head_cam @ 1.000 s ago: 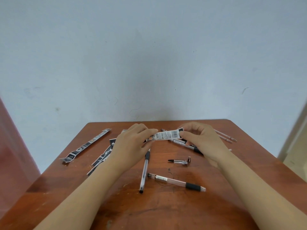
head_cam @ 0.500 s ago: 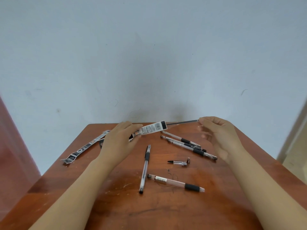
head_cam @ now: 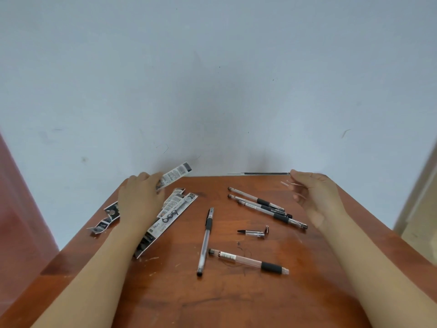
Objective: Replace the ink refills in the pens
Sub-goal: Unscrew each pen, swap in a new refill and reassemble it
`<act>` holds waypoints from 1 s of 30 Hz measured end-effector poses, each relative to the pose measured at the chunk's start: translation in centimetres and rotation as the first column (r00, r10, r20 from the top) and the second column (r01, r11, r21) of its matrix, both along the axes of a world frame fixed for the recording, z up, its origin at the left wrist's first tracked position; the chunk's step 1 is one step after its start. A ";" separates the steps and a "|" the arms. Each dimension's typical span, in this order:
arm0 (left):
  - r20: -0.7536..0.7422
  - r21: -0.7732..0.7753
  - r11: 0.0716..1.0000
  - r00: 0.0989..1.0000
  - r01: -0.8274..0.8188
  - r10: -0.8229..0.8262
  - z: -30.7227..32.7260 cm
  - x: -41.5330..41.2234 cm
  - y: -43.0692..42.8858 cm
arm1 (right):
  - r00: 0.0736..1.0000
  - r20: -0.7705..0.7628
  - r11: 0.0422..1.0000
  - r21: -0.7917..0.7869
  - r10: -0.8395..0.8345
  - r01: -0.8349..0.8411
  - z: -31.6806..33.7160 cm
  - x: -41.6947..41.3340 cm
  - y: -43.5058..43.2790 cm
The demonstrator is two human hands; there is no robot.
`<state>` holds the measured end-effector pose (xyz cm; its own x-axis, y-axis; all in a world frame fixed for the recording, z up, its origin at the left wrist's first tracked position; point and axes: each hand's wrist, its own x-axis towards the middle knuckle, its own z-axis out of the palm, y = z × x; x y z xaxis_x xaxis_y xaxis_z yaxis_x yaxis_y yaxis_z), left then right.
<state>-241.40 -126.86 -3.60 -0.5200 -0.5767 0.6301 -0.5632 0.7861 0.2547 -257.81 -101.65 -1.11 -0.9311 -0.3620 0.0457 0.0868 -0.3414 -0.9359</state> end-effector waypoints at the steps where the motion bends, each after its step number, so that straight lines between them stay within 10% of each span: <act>1: 0.032 0.012 0.999 0.998 -0.047 0.047 0.0 0.2 -0.4 | 1.000 -0.004 1.000 0.005 0.001 -0.001 0.0 0.0 0.0; 8: 0.245 0.212 0.910 0.921 -0.356 0.302 -0.8 1.9 -3.9 | 1.000 -0.014 1.000 0.017 0.009 -0.008 -0.3 0.0 -0.2; 22: 0.293 0.315 0.869 0.910 -0.381 0.293 -1.6 1.8 -4.5 | 0.999 -0.041 0.997 0.076 0.036 -0.032 -0.4 1.0 -0.8; 26: 0.231 0.166 0.948 0.945 -0.272 0.231 -0.4 1.0 -2.7 | 0.996 -0.077 0.991 0.131 0.046 -0.036 -0.5 1.4 -1.1; 30: -0.040 0.033 0.982 0.982 0.184 -0.183 1.2 -0.3 2.1 | 0.992 -0.100 0.984 0.164 0.083 -0.066 -0.5 1.9 -1.4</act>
<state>-241.74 -124.72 -2.40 -0.5962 -0.4966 0.6309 -0.3999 0.8650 0.3030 -255.87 -103.05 -1.66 -0.8942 -0.4405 0.0790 0.0034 -0.1833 -0.9831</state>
